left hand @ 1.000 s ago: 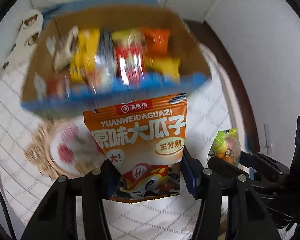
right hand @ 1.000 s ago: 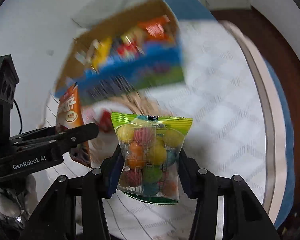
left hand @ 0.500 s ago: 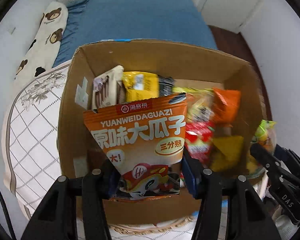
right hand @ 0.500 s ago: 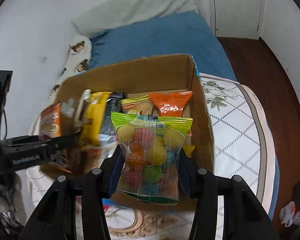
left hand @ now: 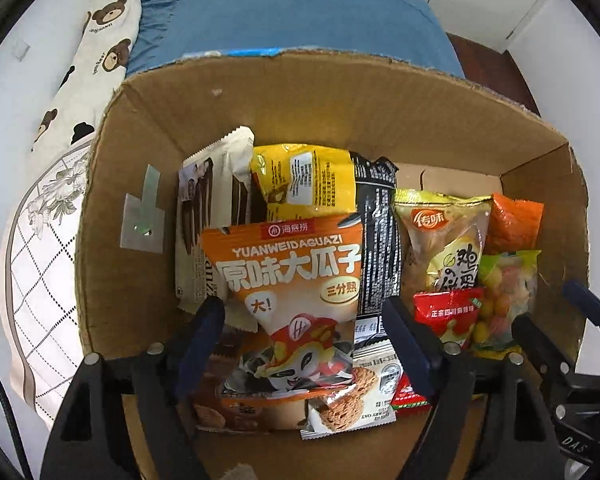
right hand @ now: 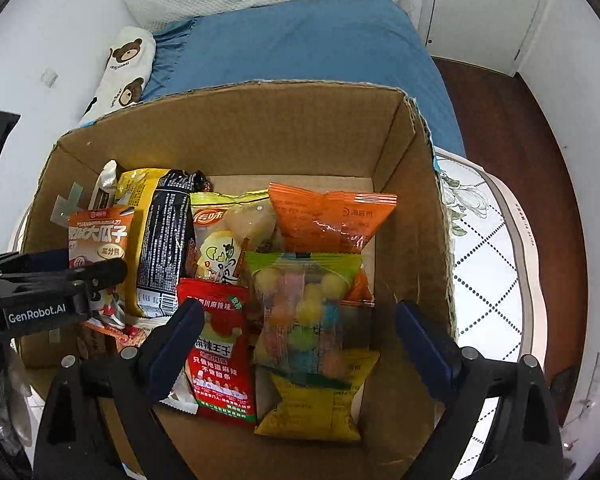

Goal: Organize snacks
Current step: 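Carry both bags into the cardboard box and open both tools, then lift both tools out of the box and move them back over the snacks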

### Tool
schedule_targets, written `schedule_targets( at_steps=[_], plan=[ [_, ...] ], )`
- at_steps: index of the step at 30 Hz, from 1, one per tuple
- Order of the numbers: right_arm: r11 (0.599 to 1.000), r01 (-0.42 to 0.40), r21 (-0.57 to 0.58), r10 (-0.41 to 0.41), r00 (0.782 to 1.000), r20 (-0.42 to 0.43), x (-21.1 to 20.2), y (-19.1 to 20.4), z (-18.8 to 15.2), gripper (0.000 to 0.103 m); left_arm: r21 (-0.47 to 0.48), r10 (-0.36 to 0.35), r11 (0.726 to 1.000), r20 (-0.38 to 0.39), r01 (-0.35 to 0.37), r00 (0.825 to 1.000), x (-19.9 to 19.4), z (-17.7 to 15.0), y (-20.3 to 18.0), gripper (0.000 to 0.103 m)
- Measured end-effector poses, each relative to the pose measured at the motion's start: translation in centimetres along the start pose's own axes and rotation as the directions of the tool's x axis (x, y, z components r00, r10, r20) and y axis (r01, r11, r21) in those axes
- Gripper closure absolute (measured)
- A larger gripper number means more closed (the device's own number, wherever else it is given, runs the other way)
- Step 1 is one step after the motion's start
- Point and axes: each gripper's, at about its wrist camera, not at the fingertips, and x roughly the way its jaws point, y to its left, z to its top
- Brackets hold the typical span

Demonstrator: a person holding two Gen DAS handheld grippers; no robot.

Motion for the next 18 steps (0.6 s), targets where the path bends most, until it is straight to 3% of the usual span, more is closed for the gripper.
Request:
schedule_targets(
  at_steps=[10, 18],
  plan=[
    [1.0, 0.024, 0.017, -0.024, 1.0, 0.014, -2.1, -0.4, -1.6, 0.005, -0.001, 0.026, 1.0, 0.105, -0.026, 0.994, -2.5, -2.4, -0.2, 0.017],
    [1.0, 0.026, 0.005, -0.026, 0.998, 0.064, -5.4, 0.0, -4.1, 0.005, -0.003, 0.058, 0.998, 0.245, -0.059, 0.968, -6.4, -5.9, -0.7, 0.017]
  ],
)
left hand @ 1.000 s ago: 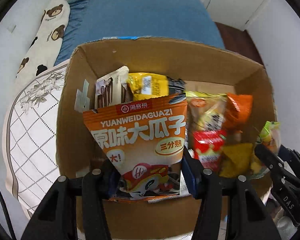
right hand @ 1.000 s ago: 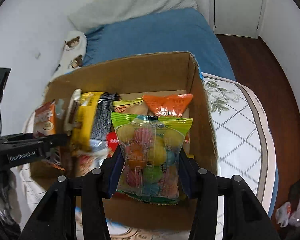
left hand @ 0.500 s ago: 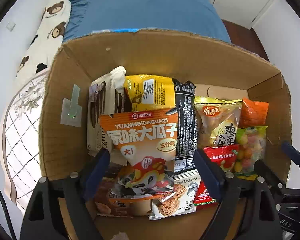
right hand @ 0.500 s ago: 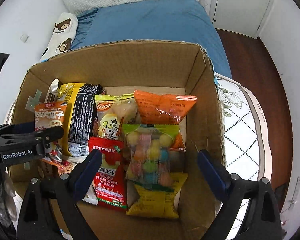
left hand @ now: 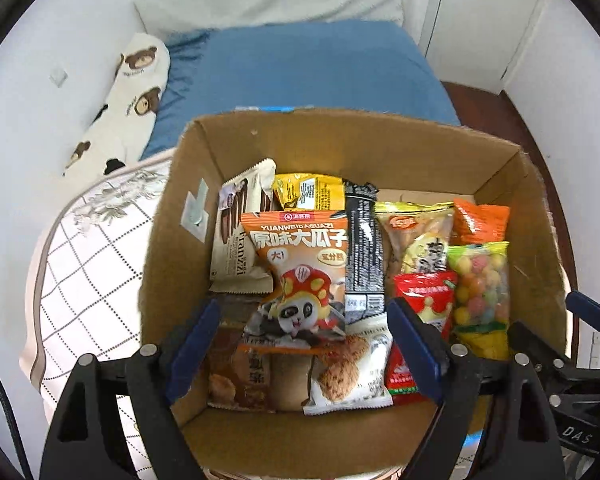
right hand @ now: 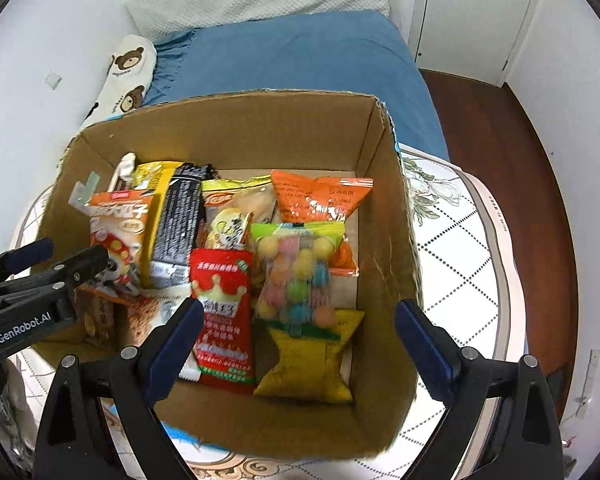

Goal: Organize snacks
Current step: 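Lift both tools out of the box and move them back over the snacks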

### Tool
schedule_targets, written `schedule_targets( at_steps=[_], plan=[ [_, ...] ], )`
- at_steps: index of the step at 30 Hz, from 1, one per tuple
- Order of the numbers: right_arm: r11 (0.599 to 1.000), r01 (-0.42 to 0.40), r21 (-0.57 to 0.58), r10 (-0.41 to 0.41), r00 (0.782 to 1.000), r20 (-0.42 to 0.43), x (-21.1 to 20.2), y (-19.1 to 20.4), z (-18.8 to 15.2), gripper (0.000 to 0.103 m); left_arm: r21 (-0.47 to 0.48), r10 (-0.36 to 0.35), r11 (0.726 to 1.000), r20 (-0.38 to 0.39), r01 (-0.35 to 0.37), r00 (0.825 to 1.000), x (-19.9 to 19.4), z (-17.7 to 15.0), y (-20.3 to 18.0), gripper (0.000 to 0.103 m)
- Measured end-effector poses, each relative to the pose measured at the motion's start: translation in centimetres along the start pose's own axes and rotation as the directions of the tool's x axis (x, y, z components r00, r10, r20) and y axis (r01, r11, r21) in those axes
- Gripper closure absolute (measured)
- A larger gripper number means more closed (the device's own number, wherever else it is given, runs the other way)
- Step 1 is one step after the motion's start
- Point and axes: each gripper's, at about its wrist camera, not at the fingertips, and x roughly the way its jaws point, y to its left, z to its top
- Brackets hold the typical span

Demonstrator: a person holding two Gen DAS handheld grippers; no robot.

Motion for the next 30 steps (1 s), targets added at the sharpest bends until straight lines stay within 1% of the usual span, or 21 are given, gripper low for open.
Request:
schedule_targets(
  at_steps=[3, 7, 10, 16, 22, 25, 30],
  plan=[
    [1.0, -0.016, 0.001, 0.016, 0.999, 0.028, -1.7, 0.0, -1.0, 0.005, 0.006, -0.002, 1.0, 0.033, 0.002, 0.999, -1.7, -1.1, -0.1, 0.017],
    [1.0, -0.008, -0.011, 0.009, 0.997, 0.076, -3.8, 0.2, -2.5, 0.005, -0.002, -0.012, 1.0, 0.086, 0.012, 0.996, -4.2, -2.6, 0.2, 0.017],
    [1.0, -0.009, -0.017, 0.01, 0.994, 0.105, -5.4, 0.3, -3.5, 0.005, -0.007, -0.023, 1.0, 0.112, 0.024, 0.993, -5.7, -3.5, 0.4, 0.017],
    [1.0, -0.022, -0.014, 0.024, 0.984, 0.175, -9.4, 0.3, -5.3, 0.005, -0.006, -0.036, 0.999, 0.175, 0.038, 0.984, -8.8, -5.5, 0.4, 0.017],
    [0.999, -0.04, -0.024, 0.045, 0.972, 0.232, -13.0, 0.9, -7.3, 0.005, -0.004, -0.043, 0.999, 0.238, 0.046, 0.97, -11.9, -7.7, 0.4, 0.017],
    [0.998, -0.053, -0.022, 0.057, 0.967, 0.25, -14.3, 1.1, -8.2, 0.005, -0.008, -0.018, 1.0, 0.277, 0.02, 0.961, -13.3, -8.8, 0.4, 0.017],
    [0.996, -0.085, -0.009, 0.085, 0.96, 0.268, -15.5, 0.9, -9.7, 0.005, -0.021, -0.049, 0.998, 0.317, 0.059, 0.947, -15.1, -10.0, 0.8, 0.017]
  ],
)
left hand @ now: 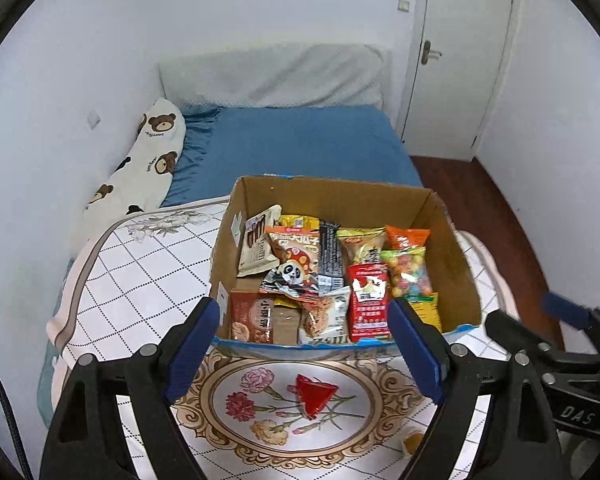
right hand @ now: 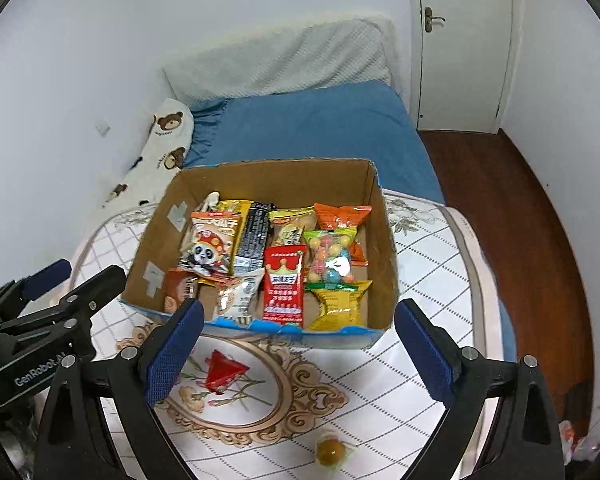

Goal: Organize snacks
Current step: 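Lift both tools out of the box and move them back over the snacks, then grasp the red triangular packet with the left tool while the right tool grasps the round yellow sweet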

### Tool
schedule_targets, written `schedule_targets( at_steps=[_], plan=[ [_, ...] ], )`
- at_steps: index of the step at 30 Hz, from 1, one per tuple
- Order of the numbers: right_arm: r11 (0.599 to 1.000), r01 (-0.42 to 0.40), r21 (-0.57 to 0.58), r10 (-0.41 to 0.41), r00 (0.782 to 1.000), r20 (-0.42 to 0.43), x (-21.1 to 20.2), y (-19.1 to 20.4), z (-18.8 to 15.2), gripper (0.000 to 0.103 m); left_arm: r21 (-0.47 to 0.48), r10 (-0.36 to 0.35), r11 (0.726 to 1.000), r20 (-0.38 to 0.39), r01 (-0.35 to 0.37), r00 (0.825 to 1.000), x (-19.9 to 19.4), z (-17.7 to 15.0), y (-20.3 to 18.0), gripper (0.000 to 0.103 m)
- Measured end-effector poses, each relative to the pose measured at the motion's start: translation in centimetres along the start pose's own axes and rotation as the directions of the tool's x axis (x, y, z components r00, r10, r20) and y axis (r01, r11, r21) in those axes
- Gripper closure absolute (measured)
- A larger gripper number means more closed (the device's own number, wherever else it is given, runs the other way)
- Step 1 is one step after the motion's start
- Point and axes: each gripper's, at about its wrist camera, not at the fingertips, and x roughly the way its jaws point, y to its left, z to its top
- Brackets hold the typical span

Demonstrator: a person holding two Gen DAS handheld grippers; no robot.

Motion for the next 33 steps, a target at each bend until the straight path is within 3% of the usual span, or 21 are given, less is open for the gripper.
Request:
schedule_targets(
  at_steps=[3, 7, 9, 10, 11, 18, 21, 26, 30, 32, 33],
  plan=[
    [1.0, -0.011, 0.011, 0.011, 1.0, -0.01, -0.3, -0.2, -1.1, 0.005, -0.023, 0.013, 1.0, 0.003, -0.013, 1.0, -0.5, -0.7, 0.5, 0.017],
    [0.999, -0.005, 0.033, 0.008, 0.996, -0.093, 1.2, -1.0, -4.1, 0.006, -0.022, 0.013, 1.0, -0.078, -0.015, 0.997, 1.2, -2.8, 0.8, 0.017],
    [0.997, -0.04, 0.071, 0.052, 0.982, -0.18, 3.2, -1.8, -6.5, 0.02, -0.009, 0.023, 1.0, -0.148, -0.025, 0.989, 3.1, -4.5, 1.0, 0.017],
    [0.995, -0.052, 0.089, 0.07, 0.974, -0.215, 4.2, -2.2, -7.6, 0.04, -0.006, 0.019, 1.0, -0.185, -0.02, 0.983, 4.1, -5.5, 1.0, 0.017],
    [0.991, -0.064, 0.114, 0.092, 0.961, -0.261, 5.4, -2.6, -9.0, 0.049, 0.0, 0.018, 1.0, -0.229, -0.019, 0.973, 5.4, -6.5, 1.1, 0.017],
    [0.96, 0.008, 0.28, 0.121, 0.89, -0.44, 12.1, -6.3, -16.8, 0.046, -0.002, 0.008, 1.0, -0.449, -0.01, 0.893, 12.5, -11.6, 0.9, 0.017],
    [0.949, 0.038, 0.313, 0.125, 0.866, -0.484, 14.3, -7.2, -18.9, 0.042, -0.015, 0.005, 1.0, -0.483, -0.014, 0.875, 14.4, -12.2, 0.9, 0.017],
    [0.952, 0.073, 0.297, 0.098, 0.848, -0.521, 16.1, -7.3, -20.2, 0.042, -0.002, 0.002, 1.0, -0.529, -0.003, 0.849, 17.7, -12.3, -0.3, 0.017],
    [0.956, 0.09, 0.279, 0.077, 0.841, -0.535, 16.9, -7.3, -20.6, 0.04, -0.001, -0.007, 1.0, -0.546, 0.007, 0.838, 19.7, -12.2, -1.1, 0.018],
    [0.959, 0.1, 0.267, 0.062, 0.84, -0.538, 17.2, -7.4, -20.7, 0.04, 0.013, -0.011, 1.0, -0.546, 0.021, 0.838, 20.2, -12.4, -1.7, 0.031],
    [0.959, 0.105, 0.263, 0.056, 0.839, -0.541, 17.5, -7.4, -20.5, 0.04, 0.02, -0.012, 0.999, -0.554, 0.028, 0.833, 20.4, -12.6, -1.9, 0.049]
  ],
)
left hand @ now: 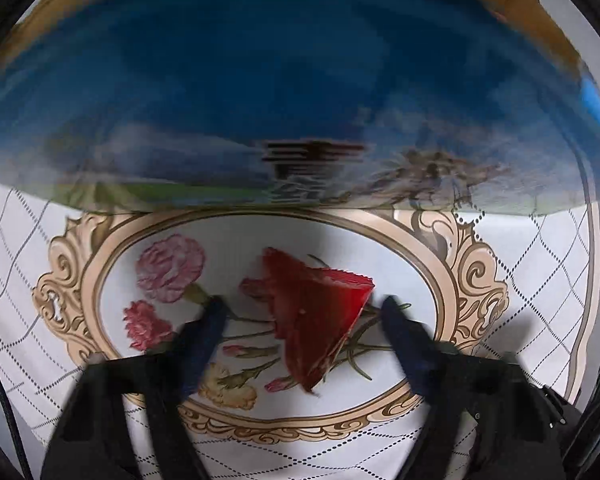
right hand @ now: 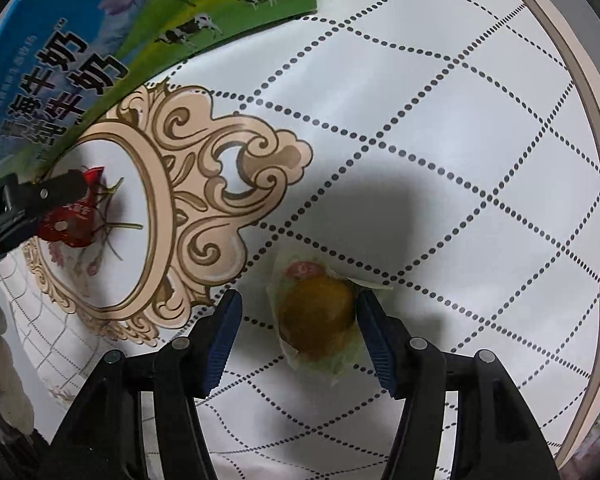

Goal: Organize snacks
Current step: 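Grasp the red triangular packet with the left tool while the right tool grasps the round yellow sweet, then carry both items into the cardboard box and open both tools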

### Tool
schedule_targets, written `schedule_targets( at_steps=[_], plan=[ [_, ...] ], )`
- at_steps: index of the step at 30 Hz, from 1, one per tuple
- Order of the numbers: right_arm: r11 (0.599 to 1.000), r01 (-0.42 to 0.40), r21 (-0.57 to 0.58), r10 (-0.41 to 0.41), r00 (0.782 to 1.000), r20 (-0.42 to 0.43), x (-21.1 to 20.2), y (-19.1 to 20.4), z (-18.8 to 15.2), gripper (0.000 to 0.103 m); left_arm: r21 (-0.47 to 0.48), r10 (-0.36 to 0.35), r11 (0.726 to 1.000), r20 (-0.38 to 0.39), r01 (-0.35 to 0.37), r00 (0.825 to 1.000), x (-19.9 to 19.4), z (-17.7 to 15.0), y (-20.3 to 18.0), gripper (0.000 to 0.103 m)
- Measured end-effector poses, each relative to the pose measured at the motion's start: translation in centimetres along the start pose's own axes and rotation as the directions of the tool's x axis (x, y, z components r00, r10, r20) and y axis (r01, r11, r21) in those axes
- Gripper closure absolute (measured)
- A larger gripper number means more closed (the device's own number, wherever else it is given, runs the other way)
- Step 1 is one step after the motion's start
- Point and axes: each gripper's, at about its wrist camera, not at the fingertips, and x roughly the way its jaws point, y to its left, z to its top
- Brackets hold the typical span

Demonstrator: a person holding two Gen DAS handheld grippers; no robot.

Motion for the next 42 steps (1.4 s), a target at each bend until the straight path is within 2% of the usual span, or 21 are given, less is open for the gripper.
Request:
schedule_targets(
  at_steps=[1, 4, 9, 17, 20, 24, 30, 34, 37, 42],
  plan=[
    [1.0, 0.002, 0.001, -0.002, 1.0, 0.0, 0.1, 0.0, 0.1, 0.04, 0.006, -0.008, 1.0, -0.008, 0.008, 1.0, 0.3, -0.1, -0.1, 0.059],
    [1.0, 0.008, -0.002, -0.008, 1.0, 0.011, 0.2, 0.2, 0.1, 0.041, 0.019, -0.002, 1.0, 0.007, 0.002, 1.0, 0.2, -0.7, -0.2, 0.062],
    [1.0, 0.006, -0.024, -0.006, 1.0, 0.022, -0.2, -0.2, -0.5, 0.047, 0.022, -0.009, 1.0, -0.006, 0.009, 1.0, -0.1, -3.2, 0.8, 0.063],
    [0.997, -0.025, -0.077, 0.023, 1.0, -0.021, -0.1, 0.1, -3.7, 0.054, 0.009, -0.059, 0.998, -0.121, 0.061, 0.991, 1.4, -11.6, 2.3, 0.063],
    [0.997, -0.037, -0.074, 0.035, 0.999, -0.026, -0.1, 0.0, -4.9, 0.054, -0.008, -0.071, 0.997, -0.145, 0.071, 0.987, 2.1, -13.0, 2.8, 0.063],
    [0.995, -0.092, 0.024, 0.091, 0.996, 0.017, -1.1, -1.8, -4.8, 0.053, -0.043, -0.103, 0.994, -0.153, 0.097, 0.983, 2.5, -13.3, 3.4, 0.062],
    [0.986, -0.129, 0.105, 0.126, 0.991, 0.035, -1.8, -3.4, -3.9, 0.043, -0.093, -0.133, 0.989, -0.165, 0.118, 0.977, 3.3, -11.3, 6.3, 0.059],
    [0.989, -0.102, 0.108, 0.101, 0.995, 0.018, -0.6, -4.1, -1.8, 0.042, -0.096, -0.127, 0.989, -0.172, 0.112, 0.977, 3.8, -11.4, 6.3, 0.057],
    [0.993, -0.075, 0.093, 0.074, 0.997, 0.019, 0.0, -3.3, -1.5, 0.041, -0.093, -0.127, 0.989, -0.18, 0.112, 0.976, 3.7, -10.5, 5.8, 0.05],
    [0.999, -0.03, 0.034, 0.029, 0.999, 0.027, 0.5, -2.4, -1.7, 0.043, -0.101, -0.113, 0.99, -0.173, 0.097, 0.978, 3.4, -10.1, 5.4, 0.049]
  ],
)
